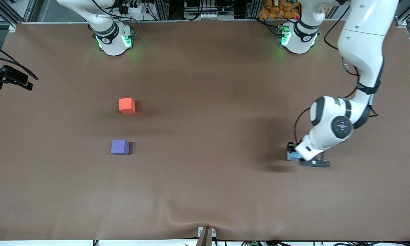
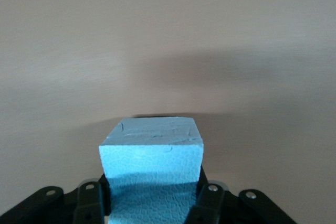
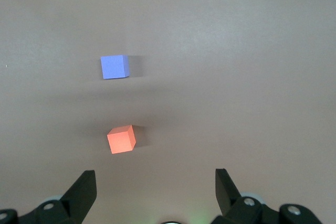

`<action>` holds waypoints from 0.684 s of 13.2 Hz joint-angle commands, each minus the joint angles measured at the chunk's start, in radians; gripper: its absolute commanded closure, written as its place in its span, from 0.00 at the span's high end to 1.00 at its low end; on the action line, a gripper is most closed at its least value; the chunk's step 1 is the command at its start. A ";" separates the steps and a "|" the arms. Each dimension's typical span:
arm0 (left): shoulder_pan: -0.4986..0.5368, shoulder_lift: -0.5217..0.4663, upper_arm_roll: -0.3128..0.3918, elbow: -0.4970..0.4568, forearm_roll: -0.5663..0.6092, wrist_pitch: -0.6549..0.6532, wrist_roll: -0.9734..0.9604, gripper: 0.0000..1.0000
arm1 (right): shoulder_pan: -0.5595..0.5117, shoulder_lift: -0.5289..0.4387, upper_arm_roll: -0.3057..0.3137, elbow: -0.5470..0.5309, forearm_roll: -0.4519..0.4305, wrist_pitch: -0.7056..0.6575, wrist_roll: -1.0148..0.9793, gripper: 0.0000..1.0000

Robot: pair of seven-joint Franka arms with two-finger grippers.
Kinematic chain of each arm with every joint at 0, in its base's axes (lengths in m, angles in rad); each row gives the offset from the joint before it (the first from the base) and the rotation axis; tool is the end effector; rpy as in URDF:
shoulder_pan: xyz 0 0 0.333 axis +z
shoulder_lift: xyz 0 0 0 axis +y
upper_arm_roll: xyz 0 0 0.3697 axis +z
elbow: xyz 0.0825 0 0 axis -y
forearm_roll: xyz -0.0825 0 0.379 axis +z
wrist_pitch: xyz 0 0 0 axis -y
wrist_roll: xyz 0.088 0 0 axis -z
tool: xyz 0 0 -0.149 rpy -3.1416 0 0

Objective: Place blue block between orange and purple blocks
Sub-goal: 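Carry the light-blue cube with the left gripper toward the table middle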

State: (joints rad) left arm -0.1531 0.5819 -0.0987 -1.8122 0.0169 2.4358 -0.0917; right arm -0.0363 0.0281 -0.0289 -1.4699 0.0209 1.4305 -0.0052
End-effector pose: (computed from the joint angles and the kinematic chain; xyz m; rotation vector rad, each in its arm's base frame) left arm 0.6645 -0.1647 0.2311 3.0822 -0.2399 0.0567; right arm 0.5417 -0.0318 0.6555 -3.1162 0.0901 0.1041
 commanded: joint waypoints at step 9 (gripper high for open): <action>-0.522 0.182 0.013 0.413 -0.009 -0.284 -0.545 0.00 | 0.016 0.012 -0.005 0.011 0.014 0.001 0.010 1.00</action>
State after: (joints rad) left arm -0.6438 0.6839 -0.0986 -1.4957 0.0161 2.1794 -0.5952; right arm -0.0316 0.0325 -0.0286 -1.4696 0.0210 1.4313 -0.0052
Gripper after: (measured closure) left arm 0.463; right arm 0.000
